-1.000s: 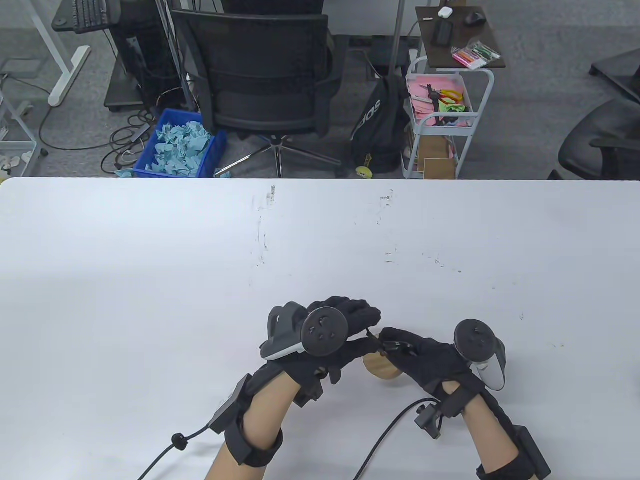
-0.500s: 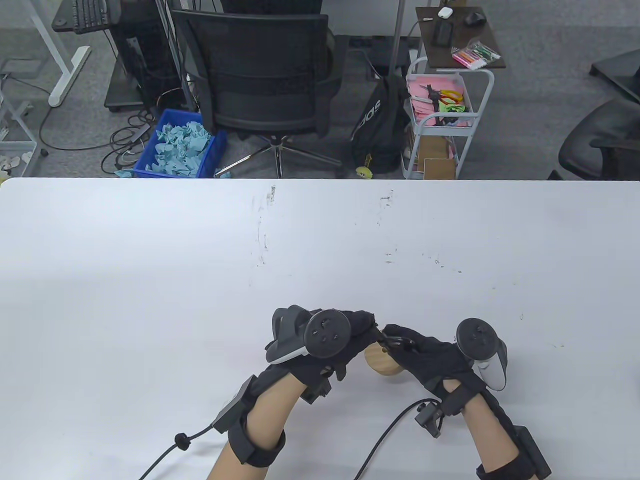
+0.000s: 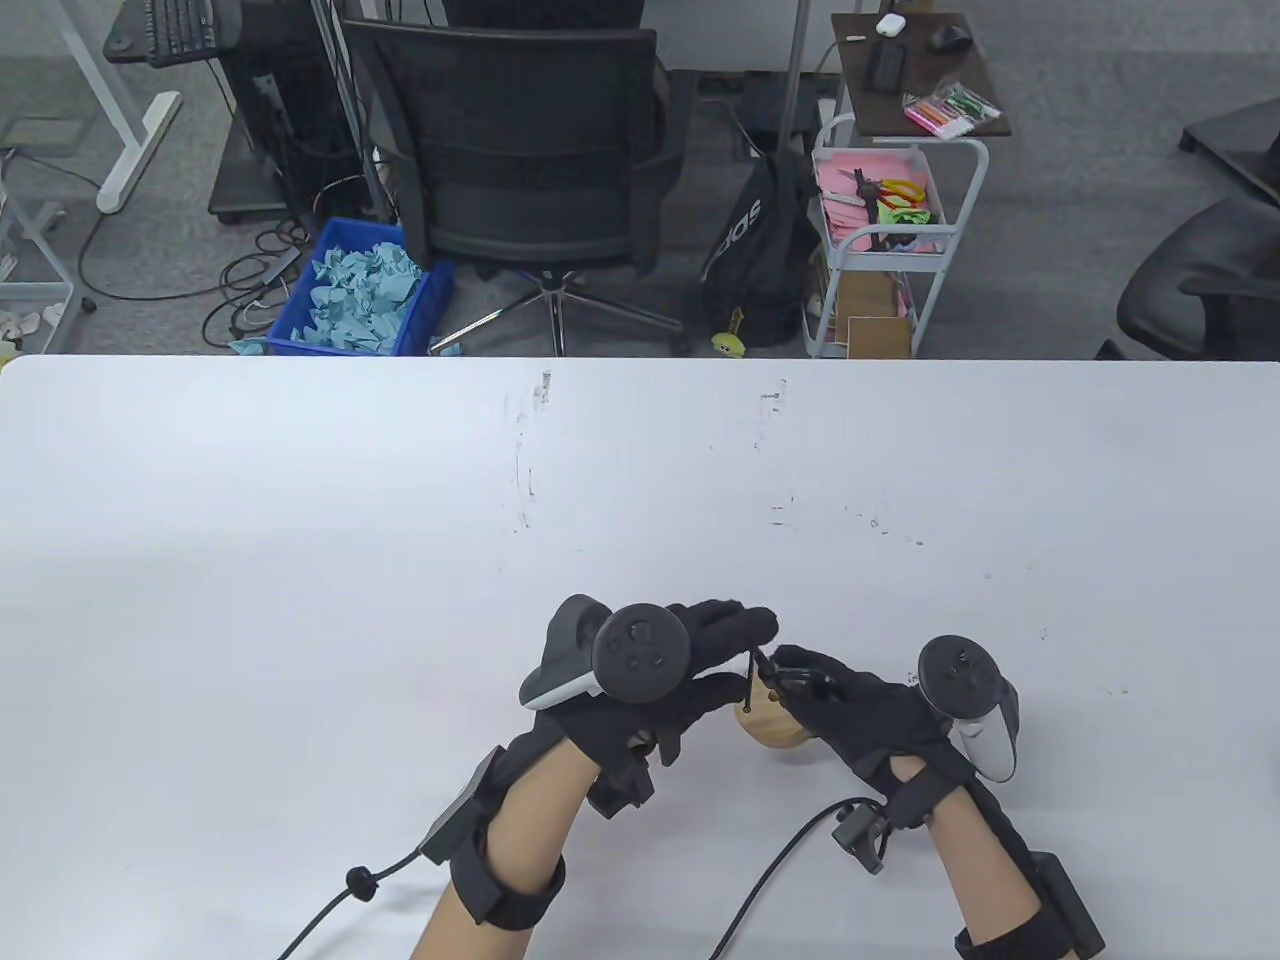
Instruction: Unscrew the clamp open
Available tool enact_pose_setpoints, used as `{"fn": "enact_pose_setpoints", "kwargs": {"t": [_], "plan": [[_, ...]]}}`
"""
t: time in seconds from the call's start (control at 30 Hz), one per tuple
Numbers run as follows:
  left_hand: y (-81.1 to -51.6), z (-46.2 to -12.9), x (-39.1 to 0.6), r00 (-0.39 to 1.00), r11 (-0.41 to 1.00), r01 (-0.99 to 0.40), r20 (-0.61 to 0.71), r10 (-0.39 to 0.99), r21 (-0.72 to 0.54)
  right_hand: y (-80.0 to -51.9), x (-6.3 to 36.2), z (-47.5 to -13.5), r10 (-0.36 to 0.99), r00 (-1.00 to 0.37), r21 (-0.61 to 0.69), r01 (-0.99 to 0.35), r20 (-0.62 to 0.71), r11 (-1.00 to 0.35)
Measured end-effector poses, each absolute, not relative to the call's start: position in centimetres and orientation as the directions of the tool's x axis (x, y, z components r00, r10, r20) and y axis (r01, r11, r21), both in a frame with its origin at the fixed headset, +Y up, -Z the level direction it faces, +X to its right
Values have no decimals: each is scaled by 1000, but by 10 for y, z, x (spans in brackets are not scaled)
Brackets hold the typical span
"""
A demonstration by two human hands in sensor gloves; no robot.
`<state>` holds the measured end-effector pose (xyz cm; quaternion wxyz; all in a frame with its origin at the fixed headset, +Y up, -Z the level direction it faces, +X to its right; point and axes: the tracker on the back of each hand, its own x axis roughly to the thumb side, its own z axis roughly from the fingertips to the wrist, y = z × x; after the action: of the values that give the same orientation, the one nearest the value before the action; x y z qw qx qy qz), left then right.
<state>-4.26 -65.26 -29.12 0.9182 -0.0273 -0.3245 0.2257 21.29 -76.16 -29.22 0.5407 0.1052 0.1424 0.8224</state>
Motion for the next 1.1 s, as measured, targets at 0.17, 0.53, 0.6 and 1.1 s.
{"fn": "enact_pose_setpoints", "kwargs": {"t": [0.17, 0.53, 0.6, 1.1], "plan": [[-654, -288, -39, 762, 928, -367, 550, 342, -69, -761, 208, -290, 914, -405, 370, -844, 35, -388], [-660, -292, -41, 819, 938, -345, 496, 289, 23, -761, 199, -288, 897, -438, 407, -811, 55, -420], [-661, -293, -40, 821, 941, -337, 494, 287, 14, -761, 199, -288, 897, -438, 407, -811, 53, -420], [-650, -286, -41, 687, 906, -394, 603, 404, -158, -762, 203, -288, 912, -409, 397, -834, 22, -383]]}}
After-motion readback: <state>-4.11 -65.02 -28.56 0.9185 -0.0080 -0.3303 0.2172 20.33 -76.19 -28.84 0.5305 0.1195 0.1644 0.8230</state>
